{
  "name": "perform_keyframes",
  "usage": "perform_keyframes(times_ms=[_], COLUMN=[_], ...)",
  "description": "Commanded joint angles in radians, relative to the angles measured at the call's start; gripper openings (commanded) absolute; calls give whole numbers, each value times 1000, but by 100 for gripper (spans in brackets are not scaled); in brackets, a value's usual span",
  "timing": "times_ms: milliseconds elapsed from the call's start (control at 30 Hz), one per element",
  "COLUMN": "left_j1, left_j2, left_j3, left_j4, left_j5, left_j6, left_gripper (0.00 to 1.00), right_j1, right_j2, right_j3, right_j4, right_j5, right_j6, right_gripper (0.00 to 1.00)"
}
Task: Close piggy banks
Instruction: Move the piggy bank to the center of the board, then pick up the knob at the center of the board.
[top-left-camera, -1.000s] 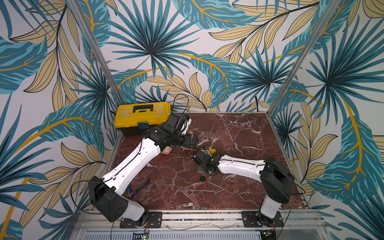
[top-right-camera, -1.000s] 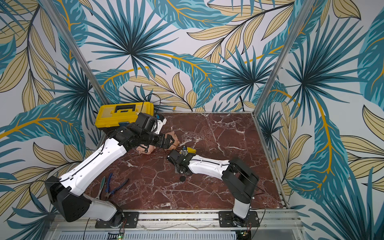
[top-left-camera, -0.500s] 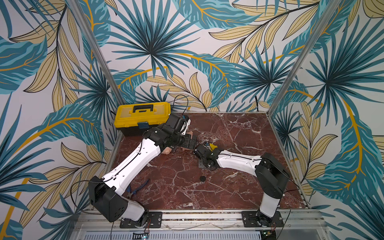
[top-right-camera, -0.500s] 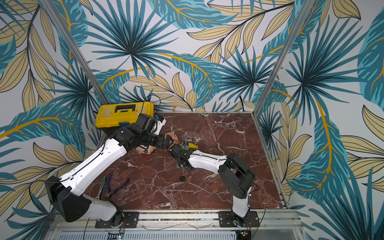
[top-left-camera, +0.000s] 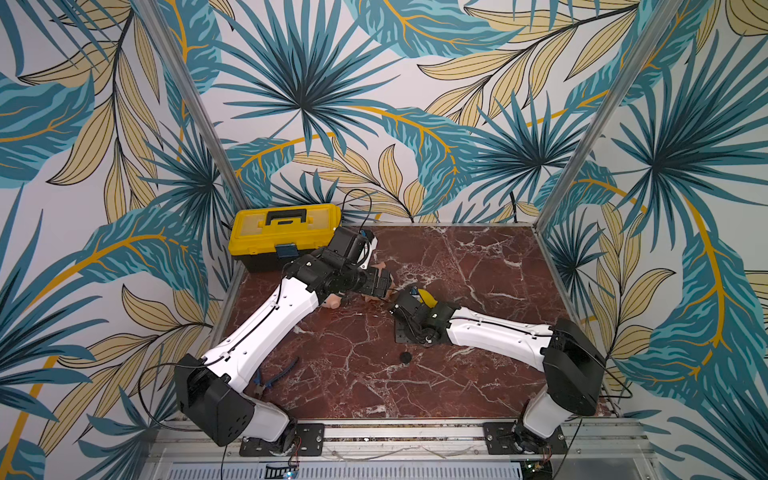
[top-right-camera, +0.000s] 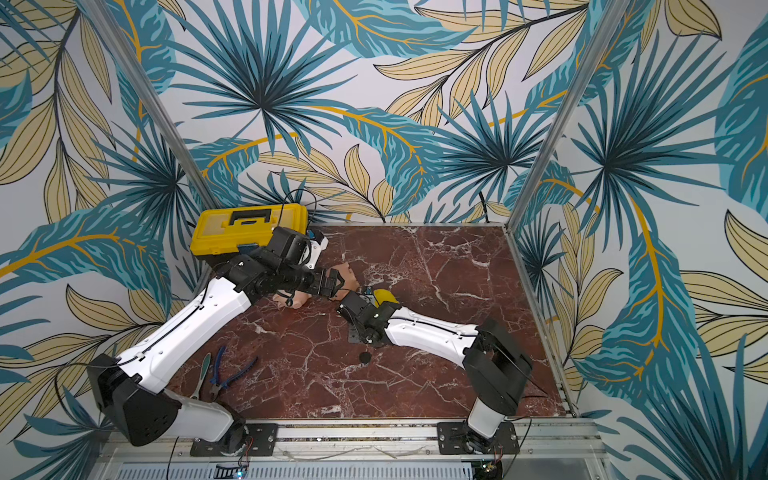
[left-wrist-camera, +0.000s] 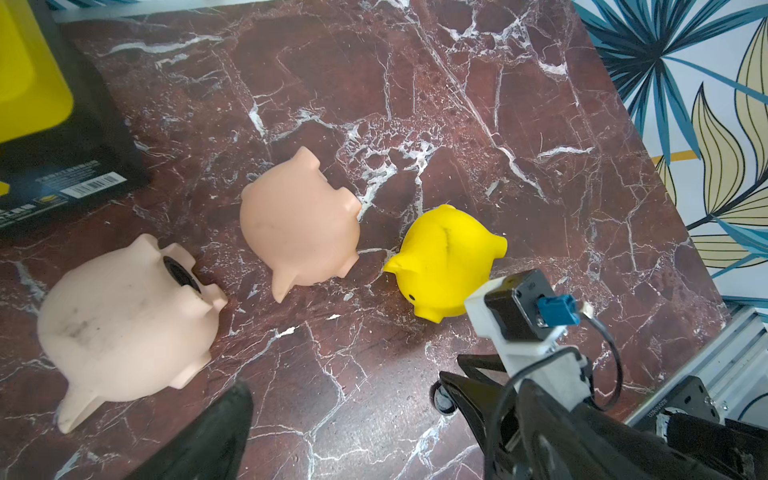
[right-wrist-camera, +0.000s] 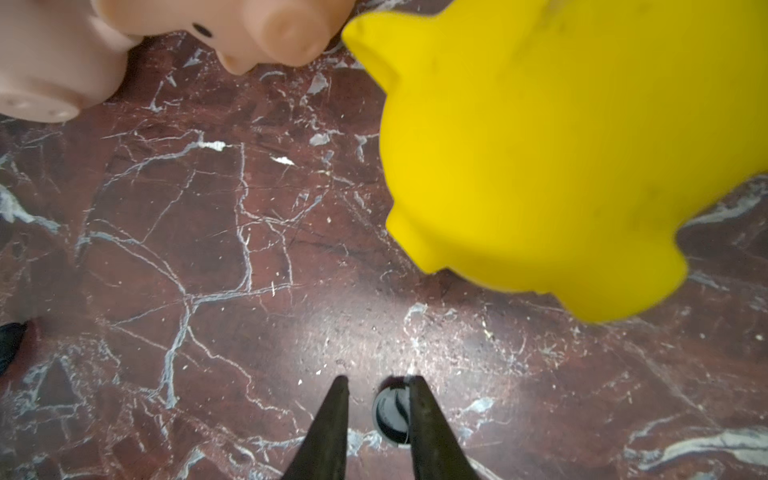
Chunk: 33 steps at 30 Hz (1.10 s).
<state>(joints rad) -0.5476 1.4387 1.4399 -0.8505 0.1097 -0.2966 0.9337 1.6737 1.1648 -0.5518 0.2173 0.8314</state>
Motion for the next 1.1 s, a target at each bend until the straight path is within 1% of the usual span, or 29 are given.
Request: perform_keyframes(times_ms=[0, 133, 300, 867, 1067], left_j1=[6, 6, 6, 5, 5], left_j2=[-4, -2, -7, -6, -2], left_j3=[-25, -27, -35, -42, -41], left_j4=[-2, -2, -2, -2, -2], left_j5=[0, 6, 8, 13, 20], left_j6=[5, 5, 5, 2, 1], left_gripper=[99, 100, 100, 100, 99], right_j1=[29, 50, 59, 83, 83], right_j2=[-13, 14, 45, 81, 96], right_j3=[-43, -65, -87, -147, -149], right_j4=[-13, 0, 17, 48, 55], right_j5=[-8, -8, -14, -34, -33], right_j6=[39, 44, 45, 83, 87], right_gripper=[28, 28, 23, 21, 19])
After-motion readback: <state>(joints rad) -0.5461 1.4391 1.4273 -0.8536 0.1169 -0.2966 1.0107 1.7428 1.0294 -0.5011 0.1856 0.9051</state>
